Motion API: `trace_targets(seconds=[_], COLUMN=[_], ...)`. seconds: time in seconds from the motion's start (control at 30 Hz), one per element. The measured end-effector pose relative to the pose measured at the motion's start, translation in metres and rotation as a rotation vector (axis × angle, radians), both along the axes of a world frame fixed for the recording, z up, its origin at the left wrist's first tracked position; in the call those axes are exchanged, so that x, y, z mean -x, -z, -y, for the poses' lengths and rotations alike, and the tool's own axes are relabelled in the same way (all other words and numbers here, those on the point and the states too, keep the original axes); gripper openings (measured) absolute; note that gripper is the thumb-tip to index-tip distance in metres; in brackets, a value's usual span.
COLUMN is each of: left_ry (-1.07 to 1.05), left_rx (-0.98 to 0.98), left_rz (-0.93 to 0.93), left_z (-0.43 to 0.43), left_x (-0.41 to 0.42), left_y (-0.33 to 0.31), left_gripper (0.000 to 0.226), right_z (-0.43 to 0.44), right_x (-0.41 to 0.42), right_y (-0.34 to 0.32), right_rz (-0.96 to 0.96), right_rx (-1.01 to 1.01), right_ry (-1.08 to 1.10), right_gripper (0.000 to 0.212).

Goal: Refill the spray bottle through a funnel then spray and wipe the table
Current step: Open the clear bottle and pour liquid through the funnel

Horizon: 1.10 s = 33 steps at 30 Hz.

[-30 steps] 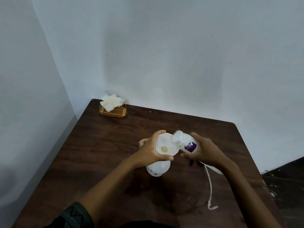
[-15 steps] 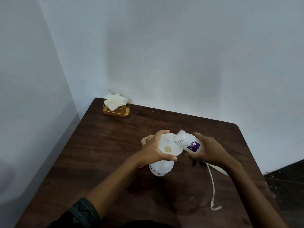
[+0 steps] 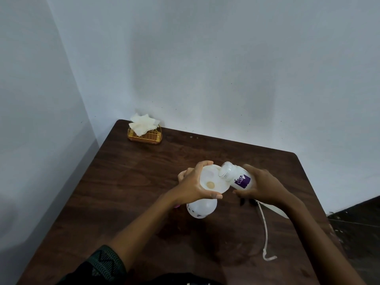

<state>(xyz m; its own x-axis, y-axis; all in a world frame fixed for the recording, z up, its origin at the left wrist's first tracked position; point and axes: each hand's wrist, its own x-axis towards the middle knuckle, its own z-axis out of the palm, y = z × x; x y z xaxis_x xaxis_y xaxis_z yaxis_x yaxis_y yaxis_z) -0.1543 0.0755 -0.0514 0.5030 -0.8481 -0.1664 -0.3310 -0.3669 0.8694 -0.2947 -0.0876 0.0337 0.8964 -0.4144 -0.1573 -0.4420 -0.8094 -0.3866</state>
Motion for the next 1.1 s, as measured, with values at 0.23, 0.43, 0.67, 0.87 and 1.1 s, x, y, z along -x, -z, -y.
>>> trace_targets(seconds=[0.23, 0.43, 0.67, 0.87, 1.1], left_ry=[-0.004, 0.001, 0.009, 0.012, 0.012], left_rx=[-0.008, -0.006, 0.004, 0.013, 0.014], left_rz=[-0.03, -0.03, -0.019, -0.009, -0.01], left_z=[-0.0014, -0.0024, -0.0036, -0.0043, -0.0028], left_x=[-0.0013, -0.0009, 0.0003, 0.0005, 0.0002], left_y=[0.0008, -0.003, -0.0068, -0.0079, -0.0063], left_gripper=[0.098, 0.102, 0.102, 0.1, 0.097], right_z=[0.0005, 0.0021, 0.0012, 0.0, 0.0019], right_x=[-0.0022, -0.0038, -0.0041, -0.0052, -0.0065], right_y=[-0.001, -0.0012, -0.0042, -0.0057, -0.006], right_rz=[-0.005, -0.037, -0.055, -0.068, -0.095], right_rx=[-0.024, 0.002, 0.008, -0.001, 0.005], right_ry=[-0.01, -0.029, -0.055, -0.063, -0.08], right_gripper=[0.044, 0.044, 0.041, 0.04, 0.042])
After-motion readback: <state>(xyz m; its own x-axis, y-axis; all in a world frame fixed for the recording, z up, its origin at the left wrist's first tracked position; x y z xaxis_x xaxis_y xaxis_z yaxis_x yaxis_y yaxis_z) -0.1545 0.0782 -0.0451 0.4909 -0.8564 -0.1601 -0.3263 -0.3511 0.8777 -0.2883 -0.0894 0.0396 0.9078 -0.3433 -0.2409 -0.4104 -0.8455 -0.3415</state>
